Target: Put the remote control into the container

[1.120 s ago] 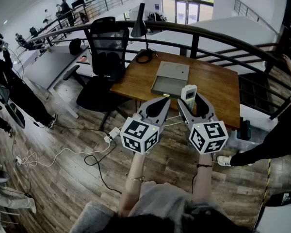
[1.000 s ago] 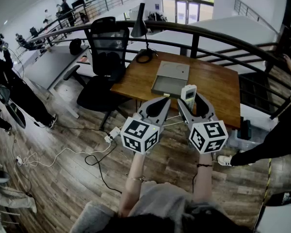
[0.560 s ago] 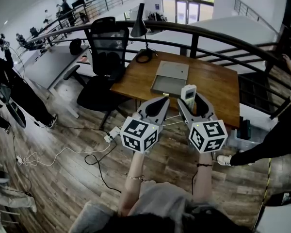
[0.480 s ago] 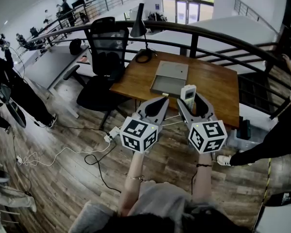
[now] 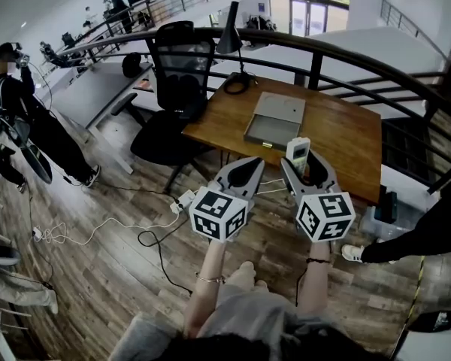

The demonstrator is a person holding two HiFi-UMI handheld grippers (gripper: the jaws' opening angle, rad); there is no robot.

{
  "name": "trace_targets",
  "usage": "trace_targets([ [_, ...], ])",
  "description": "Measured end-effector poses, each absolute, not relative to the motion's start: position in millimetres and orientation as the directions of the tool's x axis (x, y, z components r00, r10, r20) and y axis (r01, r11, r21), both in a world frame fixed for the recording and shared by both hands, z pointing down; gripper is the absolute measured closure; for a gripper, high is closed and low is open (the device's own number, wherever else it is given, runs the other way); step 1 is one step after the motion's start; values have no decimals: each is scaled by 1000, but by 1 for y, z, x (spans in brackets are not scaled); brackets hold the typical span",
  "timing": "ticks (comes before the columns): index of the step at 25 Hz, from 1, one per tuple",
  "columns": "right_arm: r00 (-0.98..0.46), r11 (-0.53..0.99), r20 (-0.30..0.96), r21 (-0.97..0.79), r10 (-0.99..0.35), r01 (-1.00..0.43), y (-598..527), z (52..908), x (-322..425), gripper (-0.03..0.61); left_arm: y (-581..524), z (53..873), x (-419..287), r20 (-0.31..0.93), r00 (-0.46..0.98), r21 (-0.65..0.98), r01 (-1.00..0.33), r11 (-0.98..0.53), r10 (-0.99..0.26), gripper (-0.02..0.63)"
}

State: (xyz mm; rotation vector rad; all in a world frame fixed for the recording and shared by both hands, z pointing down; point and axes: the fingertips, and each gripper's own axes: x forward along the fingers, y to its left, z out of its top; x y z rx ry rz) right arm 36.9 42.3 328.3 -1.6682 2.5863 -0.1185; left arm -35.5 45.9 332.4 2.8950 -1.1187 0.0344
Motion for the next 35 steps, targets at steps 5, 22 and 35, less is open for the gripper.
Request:
trace_targets([
  [5, -421, 420, -12, -95, -907, -902, 29, 327, 33, 316, 32, 331, -37, 34, 741, 24, -672, -740, -671, 611],
  [22, -387, 384, 19, -82, -922, -920, -41, 328, 43, 317, -43, 333, -20, 40, 786, 30, -618, -786, -616, 611],
  [35, -374, 370, 54, -70, -926, -926, -89, 339, 32, 316, -93, 344, -28, 49, 804, 53, -594, -803, -592, 611],
])
